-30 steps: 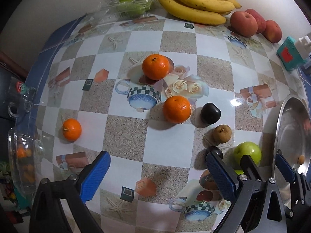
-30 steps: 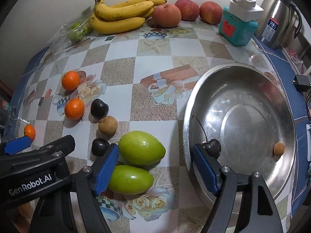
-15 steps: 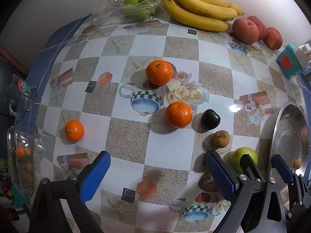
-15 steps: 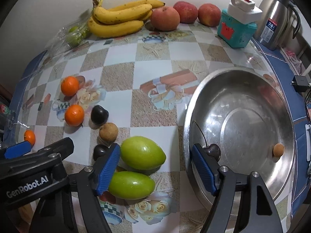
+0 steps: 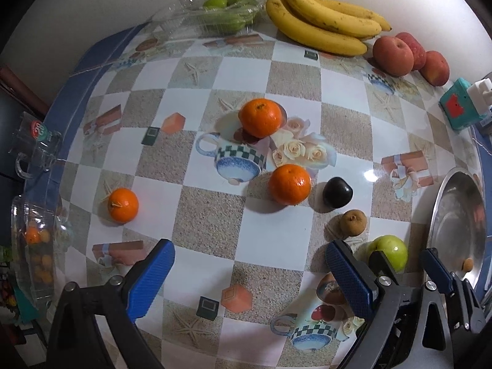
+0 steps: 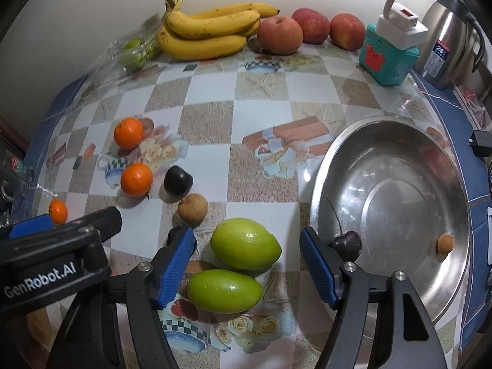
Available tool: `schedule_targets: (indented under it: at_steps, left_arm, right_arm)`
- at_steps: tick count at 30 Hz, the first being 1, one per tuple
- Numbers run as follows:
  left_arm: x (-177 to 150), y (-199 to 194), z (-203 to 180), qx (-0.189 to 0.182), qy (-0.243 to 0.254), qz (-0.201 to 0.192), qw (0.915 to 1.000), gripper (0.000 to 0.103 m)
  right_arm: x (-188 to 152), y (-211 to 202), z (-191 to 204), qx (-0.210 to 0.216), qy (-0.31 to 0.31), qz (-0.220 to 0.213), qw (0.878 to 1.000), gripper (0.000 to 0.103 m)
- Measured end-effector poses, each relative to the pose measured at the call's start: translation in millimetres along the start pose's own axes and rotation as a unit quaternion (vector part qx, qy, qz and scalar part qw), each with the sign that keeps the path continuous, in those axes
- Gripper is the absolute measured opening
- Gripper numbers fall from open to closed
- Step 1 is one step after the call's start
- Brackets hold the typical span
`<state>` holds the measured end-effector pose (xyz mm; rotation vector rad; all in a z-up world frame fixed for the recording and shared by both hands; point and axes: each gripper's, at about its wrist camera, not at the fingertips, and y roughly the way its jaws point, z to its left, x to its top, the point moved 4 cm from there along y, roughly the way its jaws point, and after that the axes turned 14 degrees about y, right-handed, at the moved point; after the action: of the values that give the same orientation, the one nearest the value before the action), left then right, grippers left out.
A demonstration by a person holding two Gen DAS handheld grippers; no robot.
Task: Organize fruits
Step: 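Grasp the green mango with the right gripper and lift it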
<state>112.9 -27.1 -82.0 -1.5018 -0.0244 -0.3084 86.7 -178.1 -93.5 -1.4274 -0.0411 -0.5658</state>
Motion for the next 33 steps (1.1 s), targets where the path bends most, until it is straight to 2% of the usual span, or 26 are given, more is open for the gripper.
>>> schedule_targets:
  at_steps: [7,13,26,33]
  left_arm:
    - [-1.6,10.1,-4.8,-0.006,0.003,0.012,0.9999,0.100]
    - [-4.3,25.0,-4.9,-0.036,-0.018,0.027,0.9988,0.100]
    - [-4.2,26.2,-3.1,-0.040,-0.028,0.027,0.9985,0.100]
    - [-5.7,22.2,12.9,-0.055,-0.047,0.024,0.9971,0.100]
  right_arm:
    - [-2.6,10.1,1.3,-0.008,-0.004,0.009,1.000,0.070]
    - [-2.8,18.1,3.7,-0.019,-0.011,0.013,1.000,0.059]
    - [-2.1,24.3,0.4,-0.014,0.002,0.008,1.000,0.056]
    - [-2.6,21.0,-0.2,-0.012,0.004,0.000,1.000,0.055]
